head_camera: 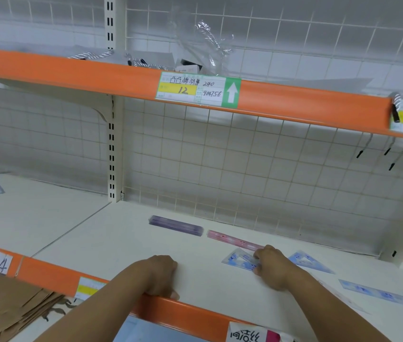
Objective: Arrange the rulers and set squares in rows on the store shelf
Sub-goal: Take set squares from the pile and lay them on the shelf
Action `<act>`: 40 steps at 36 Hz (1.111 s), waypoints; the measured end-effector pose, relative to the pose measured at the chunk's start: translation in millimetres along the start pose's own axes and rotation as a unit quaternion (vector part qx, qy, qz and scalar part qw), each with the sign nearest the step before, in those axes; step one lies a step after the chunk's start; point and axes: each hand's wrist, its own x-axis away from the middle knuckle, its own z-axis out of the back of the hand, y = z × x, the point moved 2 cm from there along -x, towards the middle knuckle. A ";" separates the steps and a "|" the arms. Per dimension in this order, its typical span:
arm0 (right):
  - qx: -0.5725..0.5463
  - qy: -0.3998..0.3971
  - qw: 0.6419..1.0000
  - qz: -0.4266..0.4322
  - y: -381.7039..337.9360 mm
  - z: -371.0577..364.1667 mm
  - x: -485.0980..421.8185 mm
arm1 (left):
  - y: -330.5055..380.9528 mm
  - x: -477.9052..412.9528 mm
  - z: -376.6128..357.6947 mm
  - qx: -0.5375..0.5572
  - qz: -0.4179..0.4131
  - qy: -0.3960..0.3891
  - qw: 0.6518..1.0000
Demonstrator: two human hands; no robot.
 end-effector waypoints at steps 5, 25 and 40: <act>-0.003 -0.003 1.000 0.001 0.0 0.4 -0.4 | -0.3 -1.3 -0.5 0.000 0.001 0.001 1.000; 0.010 0.010 1.000 -0.013 -8.1 3.7 7.4 | -0.5 -2.9 -1.5 0.000 0.001 0.006 1.000; 0.019 0.091 0.995 0.038 -48.3 11.4 38.7 | -4.0 -0.6 -9.9 0.110 0.047 0.133 0.984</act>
